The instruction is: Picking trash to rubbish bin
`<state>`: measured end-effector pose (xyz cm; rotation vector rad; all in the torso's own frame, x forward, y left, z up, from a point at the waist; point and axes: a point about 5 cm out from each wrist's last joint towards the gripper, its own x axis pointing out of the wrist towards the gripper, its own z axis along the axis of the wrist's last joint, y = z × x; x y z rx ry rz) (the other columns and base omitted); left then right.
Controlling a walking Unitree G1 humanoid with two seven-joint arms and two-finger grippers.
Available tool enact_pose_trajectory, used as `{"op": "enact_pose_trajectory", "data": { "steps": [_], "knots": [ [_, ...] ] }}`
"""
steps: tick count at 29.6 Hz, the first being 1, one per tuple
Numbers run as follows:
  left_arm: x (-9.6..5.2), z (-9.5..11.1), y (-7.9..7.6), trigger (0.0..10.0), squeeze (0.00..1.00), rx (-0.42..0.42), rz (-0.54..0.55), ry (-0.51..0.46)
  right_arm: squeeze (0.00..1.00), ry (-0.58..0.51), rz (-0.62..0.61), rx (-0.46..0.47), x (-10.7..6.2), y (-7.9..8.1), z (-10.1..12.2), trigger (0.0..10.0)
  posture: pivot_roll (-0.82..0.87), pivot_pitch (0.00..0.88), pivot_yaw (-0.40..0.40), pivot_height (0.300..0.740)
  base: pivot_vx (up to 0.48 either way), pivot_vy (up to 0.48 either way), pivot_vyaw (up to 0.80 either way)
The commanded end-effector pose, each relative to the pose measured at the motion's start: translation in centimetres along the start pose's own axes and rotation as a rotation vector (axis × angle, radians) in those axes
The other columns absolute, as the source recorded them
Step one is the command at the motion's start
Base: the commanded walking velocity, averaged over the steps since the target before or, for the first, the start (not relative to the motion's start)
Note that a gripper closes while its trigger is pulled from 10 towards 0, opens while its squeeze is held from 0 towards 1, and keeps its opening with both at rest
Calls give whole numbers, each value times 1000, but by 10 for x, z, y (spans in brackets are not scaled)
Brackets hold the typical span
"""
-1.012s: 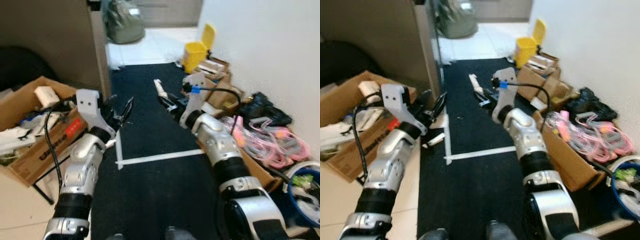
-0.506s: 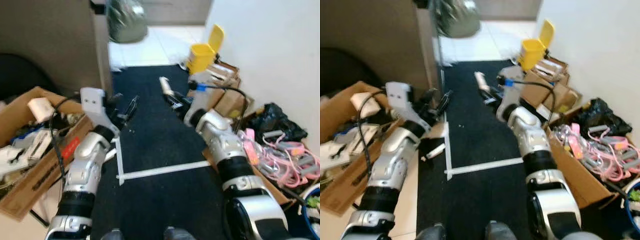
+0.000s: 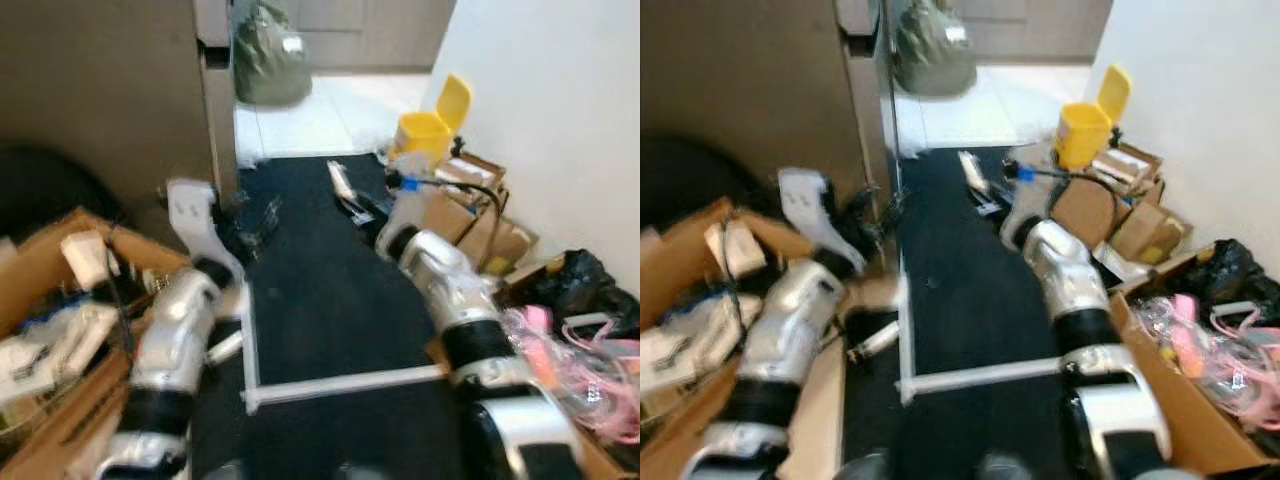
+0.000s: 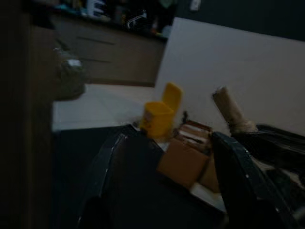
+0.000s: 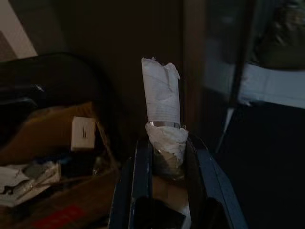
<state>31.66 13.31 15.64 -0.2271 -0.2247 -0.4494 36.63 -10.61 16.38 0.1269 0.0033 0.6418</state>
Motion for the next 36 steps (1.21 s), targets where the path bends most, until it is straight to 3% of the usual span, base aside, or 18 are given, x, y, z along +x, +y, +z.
{"op": "enact_pose_trajectory", "data": {
  "steps": [1,36],
  "knots": [
    [-1,-3,-2,10000,0,3,-5,12,0,-6,-7,-14,-3,-4,2,10000,-81,0,-56,740,0,0,788],
    [-2,-3,-2,10000,0,16,-9,11,0,2,16,-52,-3,-1,1,10000,-75,0,-59,740,0,0,793]
  ]
}}
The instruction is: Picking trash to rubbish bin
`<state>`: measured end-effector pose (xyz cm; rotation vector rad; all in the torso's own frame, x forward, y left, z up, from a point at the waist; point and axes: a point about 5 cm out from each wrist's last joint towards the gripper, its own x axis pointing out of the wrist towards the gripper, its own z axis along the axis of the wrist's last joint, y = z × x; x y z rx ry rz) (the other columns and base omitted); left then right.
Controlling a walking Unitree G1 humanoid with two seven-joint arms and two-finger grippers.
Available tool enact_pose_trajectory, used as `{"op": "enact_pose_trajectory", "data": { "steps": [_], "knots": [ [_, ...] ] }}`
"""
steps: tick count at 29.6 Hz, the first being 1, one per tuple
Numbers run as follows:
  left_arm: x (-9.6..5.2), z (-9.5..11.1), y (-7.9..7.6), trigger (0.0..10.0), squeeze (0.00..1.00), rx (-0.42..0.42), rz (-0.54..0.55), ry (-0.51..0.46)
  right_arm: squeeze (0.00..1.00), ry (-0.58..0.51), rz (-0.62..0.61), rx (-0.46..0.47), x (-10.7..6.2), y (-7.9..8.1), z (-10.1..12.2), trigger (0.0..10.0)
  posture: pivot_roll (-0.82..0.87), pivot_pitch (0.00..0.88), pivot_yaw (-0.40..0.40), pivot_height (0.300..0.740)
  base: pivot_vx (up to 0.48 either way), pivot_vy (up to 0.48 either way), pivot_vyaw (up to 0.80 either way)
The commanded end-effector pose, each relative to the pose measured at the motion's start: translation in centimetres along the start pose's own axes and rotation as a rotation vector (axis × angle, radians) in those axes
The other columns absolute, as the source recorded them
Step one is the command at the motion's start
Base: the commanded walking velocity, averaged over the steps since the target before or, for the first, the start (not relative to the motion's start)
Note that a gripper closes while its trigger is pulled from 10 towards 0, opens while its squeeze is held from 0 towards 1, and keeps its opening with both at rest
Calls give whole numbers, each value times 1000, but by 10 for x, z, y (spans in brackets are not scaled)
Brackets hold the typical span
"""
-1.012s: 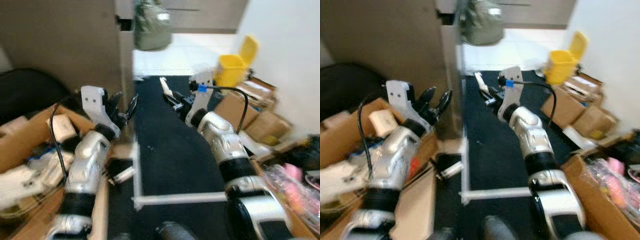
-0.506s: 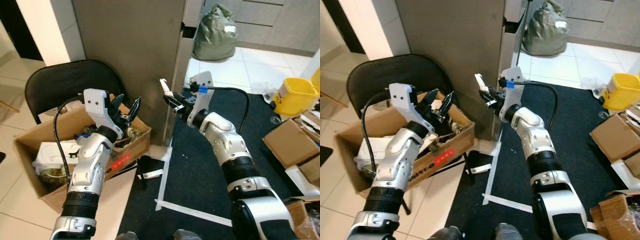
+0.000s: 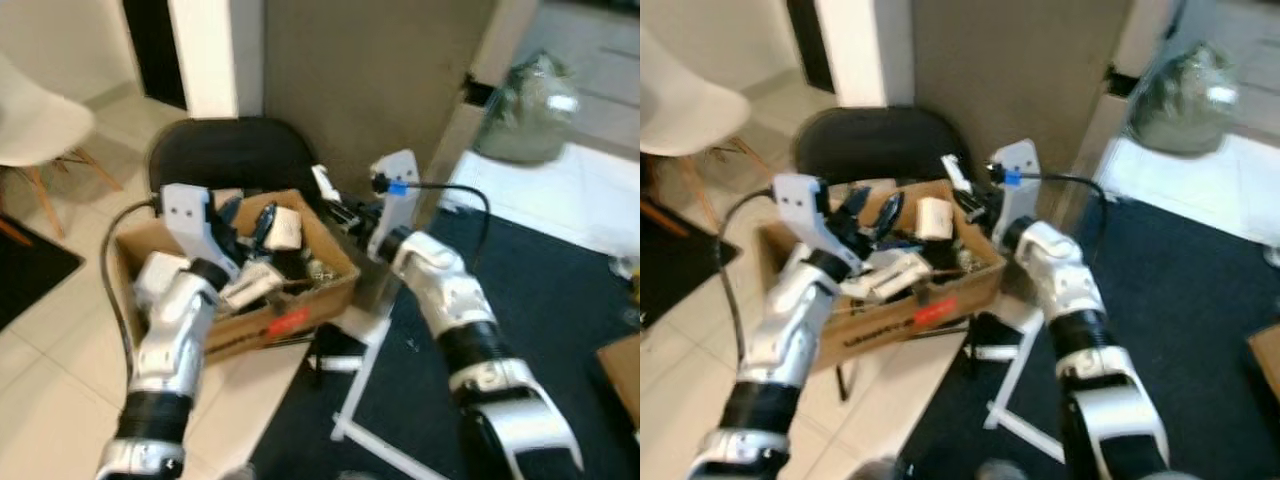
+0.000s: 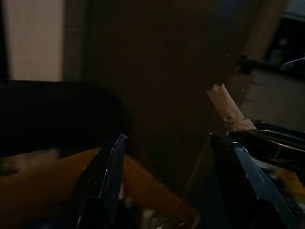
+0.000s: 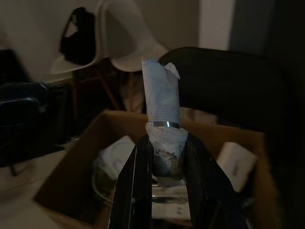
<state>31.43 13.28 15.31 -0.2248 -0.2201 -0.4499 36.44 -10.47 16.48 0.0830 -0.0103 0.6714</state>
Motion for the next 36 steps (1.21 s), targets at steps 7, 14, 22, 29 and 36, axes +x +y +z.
{"op": "enact_pose_trajectory", "data": {
  "steps": [7,14,22,29,36],
  "knots": [
    [1,0,-2,10000,0,24,-11,9,0,-17,-58,35,-3,-8,1,10000,-76,0,-58,740,0,0,677],
    [0,-1,-3,10000,0,26,-23,11,0,-8,-72,42,-3,-9,0,10000,-76,0,-58,740,0,0,0],
    [0,0,-3,10000,0,25,-29,8,0,2,-76,43,-3,-9,-1,10000,-76,0,-58,740,466,0,0],
    [-1,2,-3,10000,0,28,-21,-19,0,14,-80,30,-3,-9,-2,10000,-76,0,-58,740,69,0,0],
    [-1,2,-3,10000,0,33,-22,-18,0,25,-81,11,-2,-9,-1,10000,-76,0,-58,740,0,0,0]
  ]
}}
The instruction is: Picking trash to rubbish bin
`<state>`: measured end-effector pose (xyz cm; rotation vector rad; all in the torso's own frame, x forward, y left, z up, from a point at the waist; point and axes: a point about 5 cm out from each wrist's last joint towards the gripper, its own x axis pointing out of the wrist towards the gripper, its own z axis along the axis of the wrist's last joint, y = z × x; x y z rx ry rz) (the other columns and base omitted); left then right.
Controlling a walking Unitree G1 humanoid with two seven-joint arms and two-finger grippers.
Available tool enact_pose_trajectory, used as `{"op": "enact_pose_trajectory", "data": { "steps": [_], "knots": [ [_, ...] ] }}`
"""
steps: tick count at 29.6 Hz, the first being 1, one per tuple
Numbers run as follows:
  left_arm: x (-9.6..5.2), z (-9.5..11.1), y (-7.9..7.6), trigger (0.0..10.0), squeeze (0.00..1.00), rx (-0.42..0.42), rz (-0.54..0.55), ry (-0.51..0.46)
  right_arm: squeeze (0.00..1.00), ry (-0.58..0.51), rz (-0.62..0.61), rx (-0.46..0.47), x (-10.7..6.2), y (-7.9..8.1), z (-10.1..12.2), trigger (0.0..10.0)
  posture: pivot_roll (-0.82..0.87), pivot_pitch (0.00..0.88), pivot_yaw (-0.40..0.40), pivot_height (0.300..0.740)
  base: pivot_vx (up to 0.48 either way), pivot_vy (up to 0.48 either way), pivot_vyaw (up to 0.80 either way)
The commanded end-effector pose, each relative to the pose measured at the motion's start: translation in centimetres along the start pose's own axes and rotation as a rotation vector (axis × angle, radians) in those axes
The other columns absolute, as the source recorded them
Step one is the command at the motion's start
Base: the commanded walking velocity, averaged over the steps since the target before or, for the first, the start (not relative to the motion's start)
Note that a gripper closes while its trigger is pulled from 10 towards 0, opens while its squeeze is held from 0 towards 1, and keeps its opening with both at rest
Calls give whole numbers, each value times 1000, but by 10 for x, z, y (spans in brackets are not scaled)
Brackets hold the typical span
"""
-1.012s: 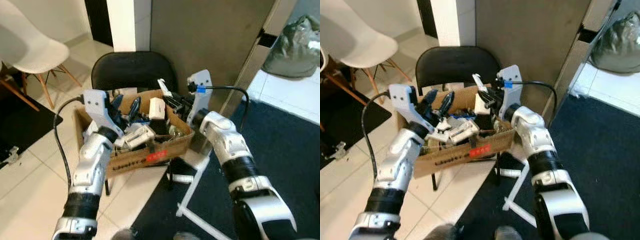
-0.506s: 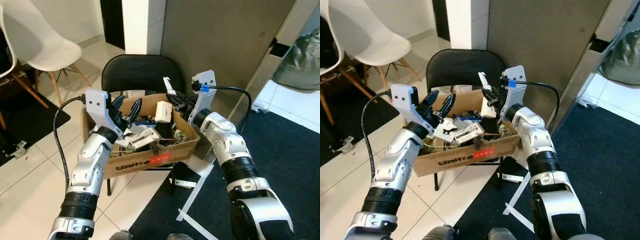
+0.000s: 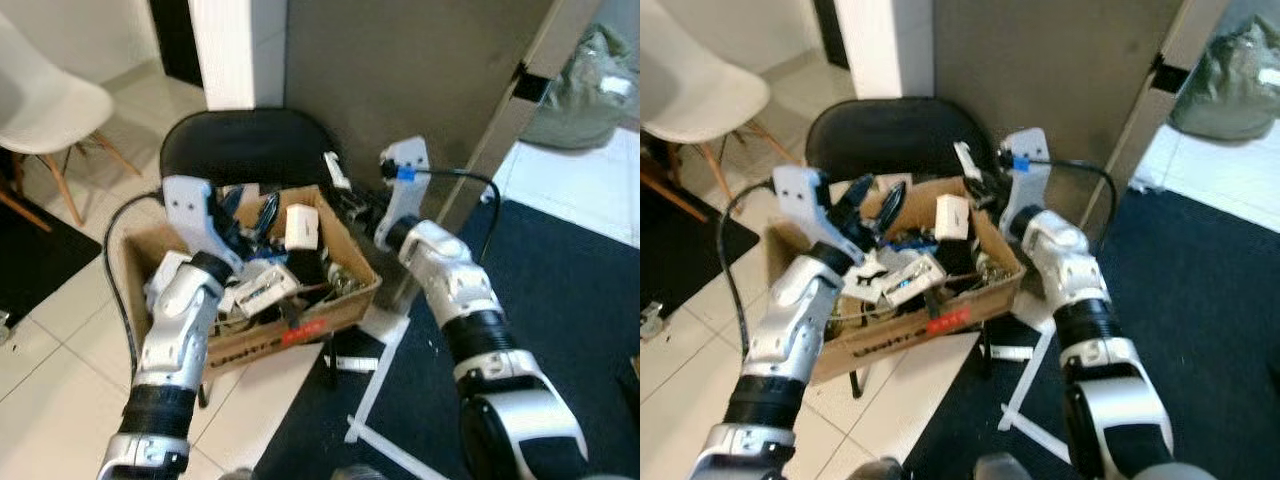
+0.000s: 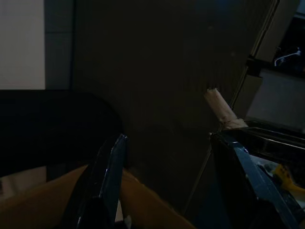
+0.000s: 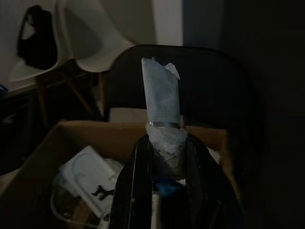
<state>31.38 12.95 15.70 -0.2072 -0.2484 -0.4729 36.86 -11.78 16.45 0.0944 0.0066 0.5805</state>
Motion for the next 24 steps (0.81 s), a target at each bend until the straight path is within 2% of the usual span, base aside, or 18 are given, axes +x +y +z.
{"op": "enact_pose_trajectory", "data": {
  "steps": [1,8,11,16,24],
  "knots": [
    [-3,-1,1,10000,0,13,6,3,0,17,10,-5,2,4,-2,10000,-76,0,-58,740,0,0,0],
    [-4,-1,-1,10000,0,32,-10,8,0,41,23,-56,3,6,-2,10000,-63,0,-58,740,0,0,0],
    [-5,-1,-1,10000,0,36,-14,8,0,63,52,-91,5,9,-4,10000,-59,0,-61,740,480,0,0],
    [-5,-2,0,10000,0,19,0,7,0,67,47,-90,4,9,-5,10000,-59,0,-61,740,352,0,0],
    [-5,-2,0,10000,0,27,3,8,0,71,45,-79,4,9,-6,10000,-61,0,-63,740,0,0,0]
  ]
}}
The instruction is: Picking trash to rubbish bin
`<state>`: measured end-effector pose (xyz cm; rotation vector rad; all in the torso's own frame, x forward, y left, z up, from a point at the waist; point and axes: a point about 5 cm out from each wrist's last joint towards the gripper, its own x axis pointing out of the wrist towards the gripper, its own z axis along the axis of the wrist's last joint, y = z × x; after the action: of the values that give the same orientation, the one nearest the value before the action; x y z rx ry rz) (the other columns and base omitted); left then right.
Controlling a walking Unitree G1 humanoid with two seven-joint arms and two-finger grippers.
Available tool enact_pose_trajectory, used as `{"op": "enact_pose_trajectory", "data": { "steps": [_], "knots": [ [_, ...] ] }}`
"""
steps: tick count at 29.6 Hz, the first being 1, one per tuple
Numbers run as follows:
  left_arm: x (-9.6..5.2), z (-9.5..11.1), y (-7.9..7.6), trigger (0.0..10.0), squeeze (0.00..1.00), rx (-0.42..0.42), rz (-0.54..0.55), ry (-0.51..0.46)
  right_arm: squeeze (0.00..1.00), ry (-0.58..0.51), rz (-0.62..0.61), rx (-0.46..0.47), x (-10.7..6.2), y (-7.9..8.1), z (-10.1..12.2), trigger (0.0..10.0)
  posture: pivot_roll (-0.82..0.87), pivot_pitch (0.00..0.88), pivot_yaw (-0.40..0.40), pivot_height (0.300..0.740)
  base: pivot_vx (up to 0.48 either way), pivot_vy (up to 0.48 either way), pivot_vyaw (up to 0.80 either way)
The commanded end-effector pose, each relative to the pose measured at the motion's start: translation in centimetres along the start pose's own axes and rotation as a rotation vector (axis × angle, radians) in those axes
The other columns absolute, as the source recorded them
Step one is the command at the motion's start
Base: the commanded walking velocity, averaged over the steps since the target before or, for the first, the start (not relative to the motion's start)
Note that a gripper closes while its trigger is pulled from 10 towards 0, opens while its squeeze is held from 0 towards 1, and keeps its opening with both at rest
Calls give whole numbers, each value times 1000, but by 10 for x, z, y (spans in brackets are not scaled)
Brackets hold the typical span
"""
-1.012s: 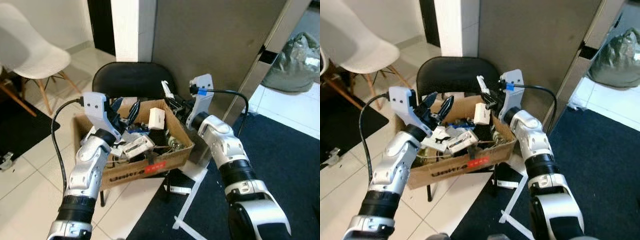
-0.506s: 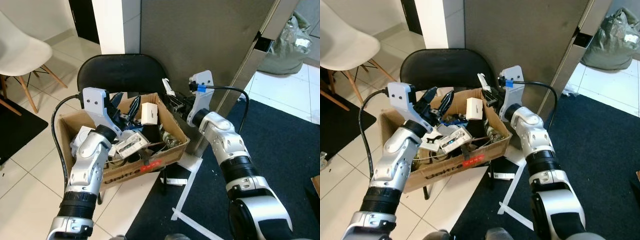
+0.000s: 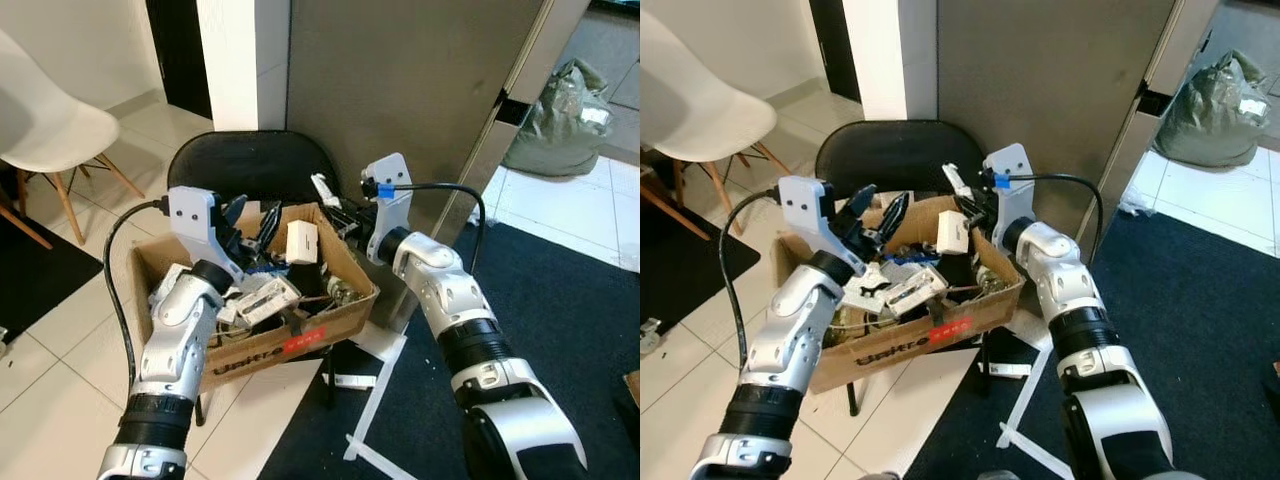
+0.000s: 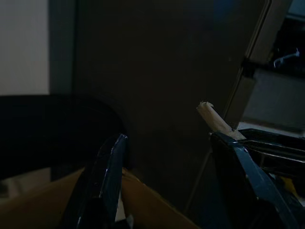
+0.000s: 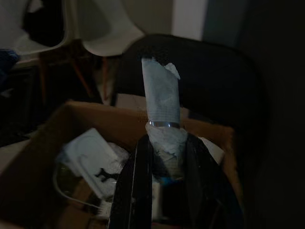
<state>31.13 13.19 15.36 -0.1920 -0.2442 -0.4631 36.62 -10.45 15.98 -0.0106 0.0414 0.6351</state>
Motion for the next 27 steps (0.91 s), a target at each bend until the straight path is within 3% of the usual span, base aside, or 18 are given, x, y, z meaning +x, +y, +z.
{"op": "enact_pose_trajectory", "data": {
  "steps": [1,12,27],
  "knots": [
    [-1,0,-1,10000,0,12,-6,1,0,5,-7,11,-1,-3,0,10000,-61,0,-63,740,0,0,0],
    [0,1,-2,10000,0,23,-20,-3,0,3,-3,19,-1,-3,0,10000,-60,0,-59,740,0,0,0],
    [0,2,-3,10000,0,26,-32,-11,0,0,1,23,-1,-2,1,10000,-63,0,-57,740,465,0,0]
  ]
}}
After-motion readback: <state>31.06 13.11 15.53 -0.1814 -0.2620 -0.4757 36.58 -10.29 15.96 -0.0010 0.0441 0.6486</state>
